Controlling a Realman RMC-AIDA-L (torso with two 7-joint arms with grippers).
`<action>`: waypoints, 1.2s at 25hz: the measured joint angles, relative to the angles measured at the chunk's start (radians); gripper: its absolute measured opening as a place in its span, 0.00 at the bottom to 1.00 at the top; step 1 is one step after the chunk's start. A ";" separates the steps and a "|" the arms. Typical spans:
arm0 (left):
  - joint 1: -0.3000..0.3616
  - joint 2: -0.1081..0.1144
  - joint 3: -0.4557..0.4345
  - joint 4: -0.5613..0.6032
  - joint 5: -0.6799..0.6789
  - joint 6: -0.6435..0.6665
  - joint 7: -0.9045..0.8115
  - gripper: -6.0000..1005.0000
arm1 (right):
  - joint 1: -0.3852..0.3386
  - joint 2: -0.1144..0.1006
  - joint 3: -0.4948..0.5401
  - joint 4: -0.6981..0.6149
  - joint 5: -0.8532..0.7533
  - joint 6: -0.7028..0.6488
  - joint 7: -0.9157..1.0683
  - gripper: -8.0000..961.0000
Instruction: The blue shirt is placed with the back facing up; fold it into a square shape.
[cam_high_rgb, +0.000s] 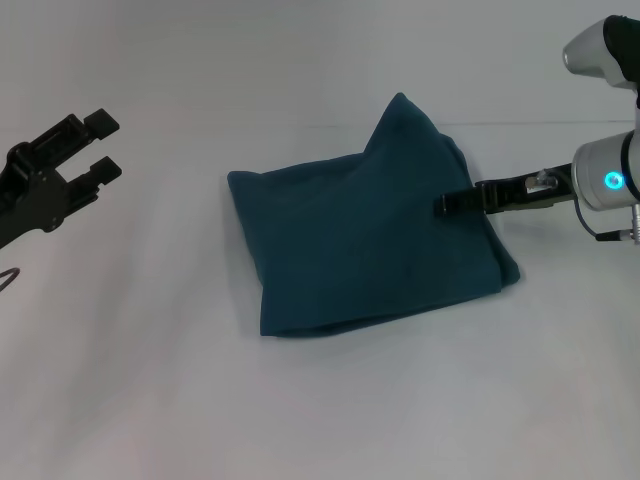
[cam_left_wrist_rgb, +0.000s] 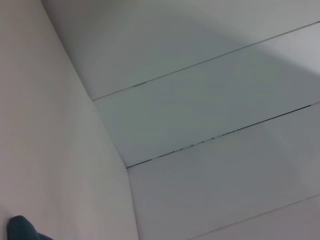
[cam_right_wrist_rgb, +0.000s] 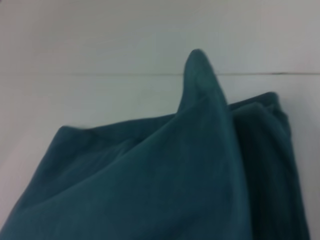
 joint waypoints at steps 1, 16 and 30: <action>0.000 -0.001 0.000 0.000 0.000 0.001 0.000 0.80 | 0.000 0.003 0.000 0.005 0.001 0.021 -0.001 0.93; 0.006 -0.005 0.002 -0.003 -0.003 0.006 -0.003 0.79 | 0.037 0.038 -0.002 0.104 0.003 0.128 -0.027 0.91; 0.006 -0.003 -0.002 -0.003 -0.004 0.013 0.000 0.79 | 0.053 0.047 -0.010 0.130 -0.002 0.153 -0.014 0.88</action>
